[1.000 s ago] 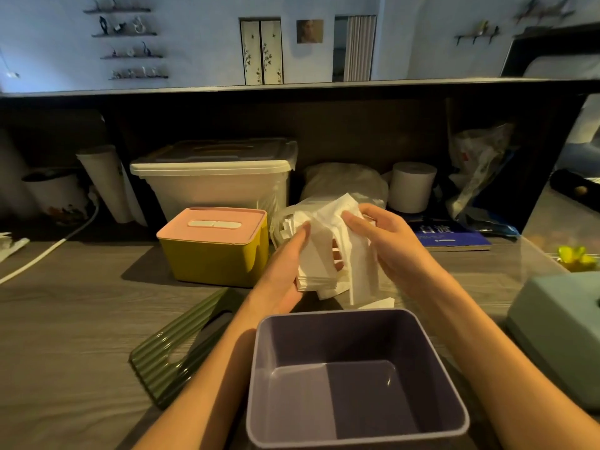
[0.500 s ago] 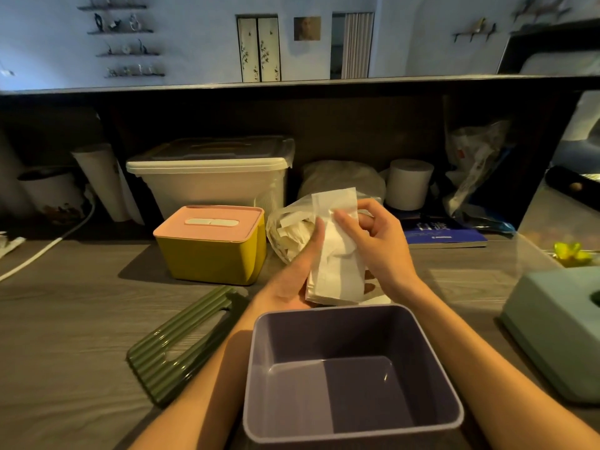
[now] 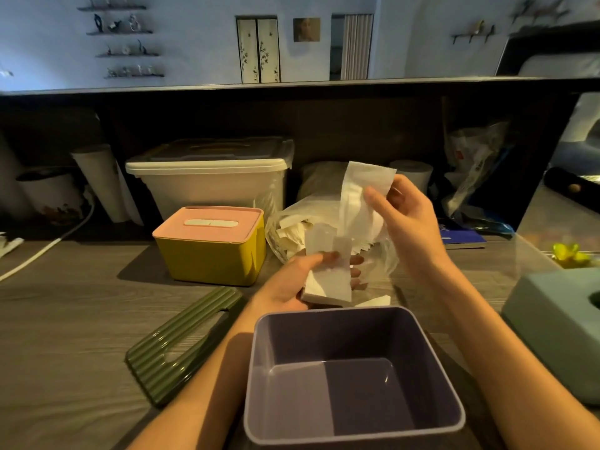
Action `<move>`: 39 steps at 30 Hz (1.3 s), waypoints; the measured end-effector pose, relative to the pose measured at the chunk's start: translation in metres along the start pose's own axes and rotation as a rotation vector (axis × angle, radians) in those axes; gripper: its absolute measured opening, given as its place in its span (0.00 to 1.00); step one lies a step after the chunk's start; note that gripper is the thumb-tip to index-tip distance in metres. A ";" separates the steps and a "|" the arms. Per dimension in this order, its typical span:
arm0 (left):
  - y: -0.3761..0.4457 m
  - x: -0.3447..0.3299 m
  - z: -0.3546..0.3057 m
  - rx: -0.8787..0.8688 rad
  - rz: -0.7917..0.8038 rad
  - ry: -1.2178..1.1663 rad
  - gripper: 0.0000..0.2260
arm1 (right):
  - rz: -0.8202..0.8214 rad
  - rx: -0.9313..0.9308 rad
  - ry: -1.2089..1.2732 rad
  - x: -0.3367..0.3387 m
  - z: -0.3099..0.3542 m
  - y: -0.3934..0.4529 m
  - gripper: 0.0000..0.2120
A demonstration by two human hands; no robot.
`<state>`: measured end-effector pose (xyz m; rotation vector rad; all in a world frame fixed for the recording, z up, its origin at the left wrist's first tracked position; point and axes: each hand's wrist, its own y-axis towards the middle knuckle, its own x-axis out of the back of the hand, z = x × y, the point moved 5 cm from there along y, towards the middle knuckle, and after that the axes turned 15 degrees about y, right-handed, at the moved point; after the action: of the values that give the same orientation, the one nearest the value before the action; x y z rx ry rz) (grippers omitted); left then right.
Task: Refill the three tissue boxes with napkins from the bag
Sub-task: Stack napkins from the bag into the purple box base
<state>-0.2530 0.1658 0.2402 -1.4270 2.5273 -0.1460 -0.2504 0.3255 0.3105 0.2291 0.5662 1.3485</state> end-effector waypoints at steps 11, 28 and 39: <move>0.004 0.024 -0.002 0.011 -0.175 -0.060 0.18 | 0.299 -0.056 -0.517 -0.010 -0.025 -0.002 0.09; 0.020 0.061 -0.003 -0.042 -0.440 0.269 0.16 | 0.698 -0.204 -0.789 -0.002 -0.056 -0.008 0.04; 0.018 0.071 -0.007 -0.104 -0.594 0.180 0.13 | 0.640 -0.165 -0.961 -0.021 -0.090 -0.028 0.43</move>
<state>-0.3056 0.1143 0.2325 -2.2603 2.1792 -0.2547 -0.2744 0.2841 0.2262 0.9127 -0.4704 1.6733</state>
